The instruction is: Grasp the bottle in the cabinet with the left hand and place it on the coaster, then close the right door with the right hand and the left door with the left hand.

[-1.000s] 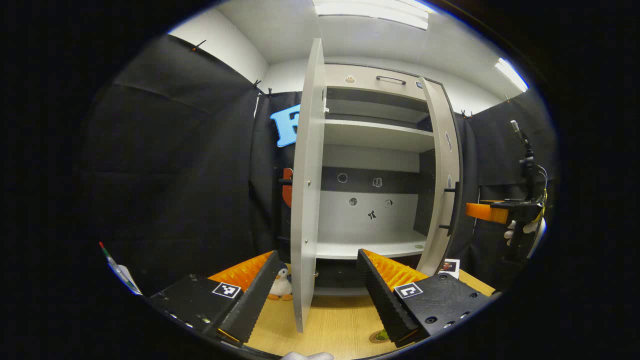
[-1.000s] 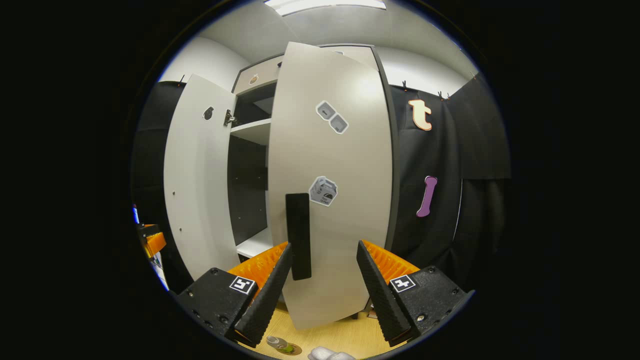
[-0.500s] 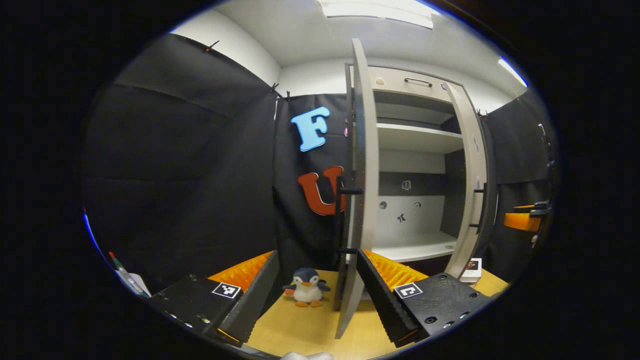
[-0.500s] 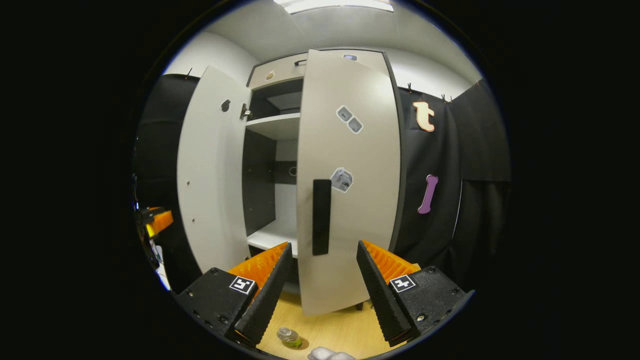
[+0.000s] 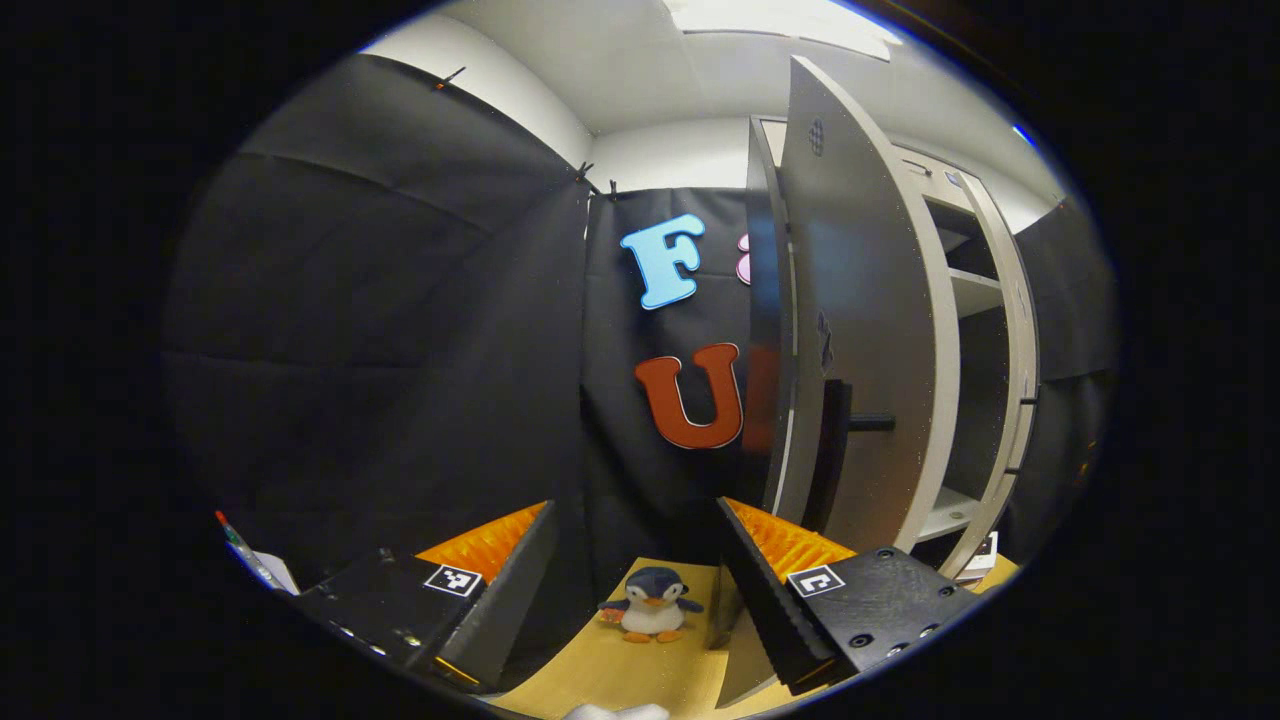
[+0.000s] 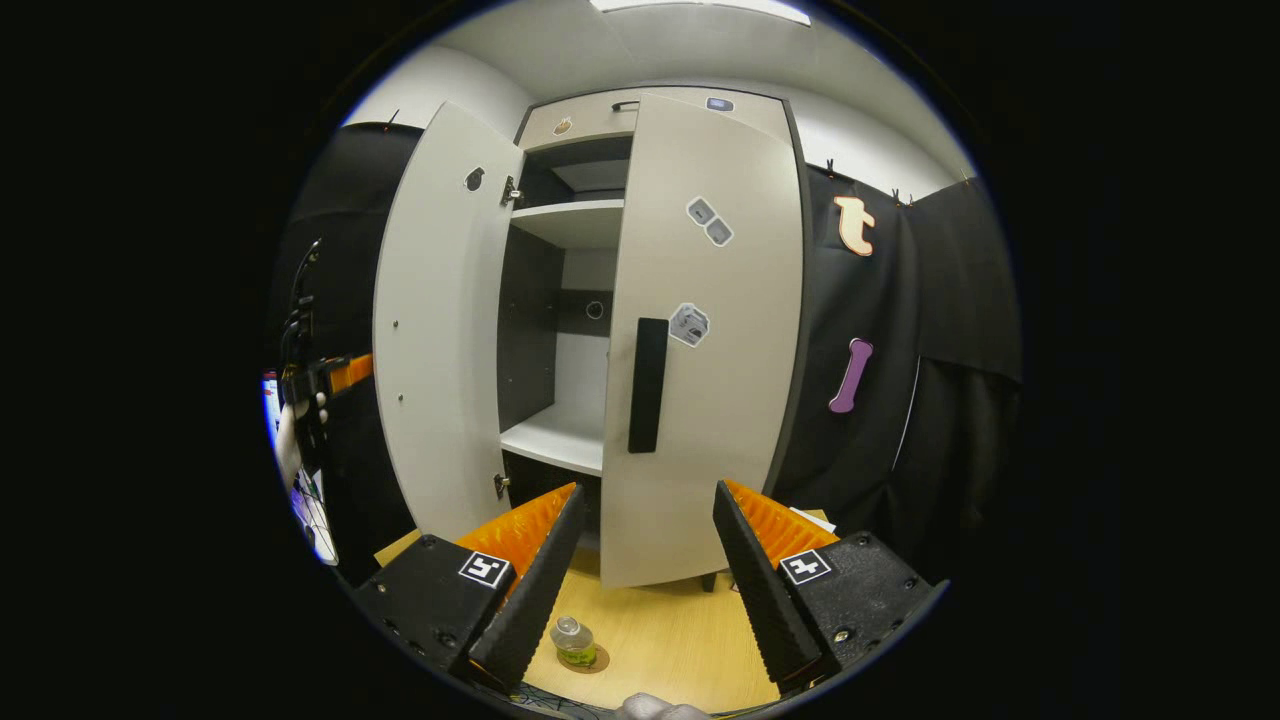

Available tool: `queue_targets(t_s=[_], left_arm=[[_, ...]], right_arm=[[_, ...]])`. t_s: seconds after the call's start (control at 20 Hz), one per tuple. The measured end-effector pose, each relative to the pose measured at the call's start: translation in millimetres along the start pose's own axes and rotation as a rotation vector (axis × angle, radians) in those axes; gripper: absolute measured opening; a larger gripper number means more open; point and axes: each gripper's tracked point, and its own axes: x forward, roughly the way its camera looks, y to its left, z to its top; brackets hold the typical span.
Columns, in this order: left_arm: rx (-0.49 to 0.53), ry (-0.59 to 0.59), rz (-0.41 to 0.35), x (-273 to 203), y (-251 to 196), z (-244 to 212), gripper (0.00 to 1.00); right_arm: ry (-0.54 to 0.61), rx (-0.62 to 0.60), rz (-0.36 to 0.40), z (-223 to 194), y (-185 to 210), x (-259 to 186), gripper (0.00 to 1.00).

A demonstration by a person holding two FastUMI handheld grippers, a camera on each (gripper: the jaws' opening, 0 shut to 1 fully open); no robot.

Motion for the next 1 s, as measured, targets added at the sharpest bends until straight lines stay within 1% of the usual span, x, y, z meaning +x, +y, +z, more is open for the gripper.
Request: queue_targets(t_s=[0.05,0.1,0.15,0.25,0.3,0.4,0.45,0.8,1.0], left_arm=[[0.005,-0.004,-0.008,4.6,-3.5,1.6,0.95],[0.015,-0.007,-0.011,5.3,-4.1,1.7,0.91],[0.027,-0.006,-0.018,5.6,-5.8,1.2,0.95],[0.049,0.002,-0.034,7.4,-14.6,-3.4,0.95],[0.071,-0.003,-0.028,7.7,-17.8,0.1,0.93],[0.097,-0.011,-0.022,10.5,-17.9,4.0,0.95],[0.105,-0.012,-0.024,10.5,-18.2,3.5,0.92],[0.106,-0.015,-0.051,9.7,-25.9,2.6,0.92],[0.097,-0.010,-0.102,3.9,-47.4,1.8,0.91]], right_arm=[[0.006,0.004,-0.002,-3.0,0.4,-0.3,0.81],[0.008,0.011,-0.002,-4.9,1.2,-1.4,0.81],[0.009,0.019,-0.003,-5.0,1.5,-1.8,0.81],[0.011,0.027,0.000,-5.7,2.1,-3.4,0.81],[0.011,0.029,0.001,-5.4,2.1,-3.3,0.81],[0.012,0.032,0.002,-6.2,2.4,-2.7,0.81],[0.013,0.035,0.005,-7.3,3.0,-2.6,0.81],[0.018,0.050,0.018,-6.4,6.2,-0.2,0.81],[0.020,0.050,0.006,-6.7,0.4,0.3,0.81]])
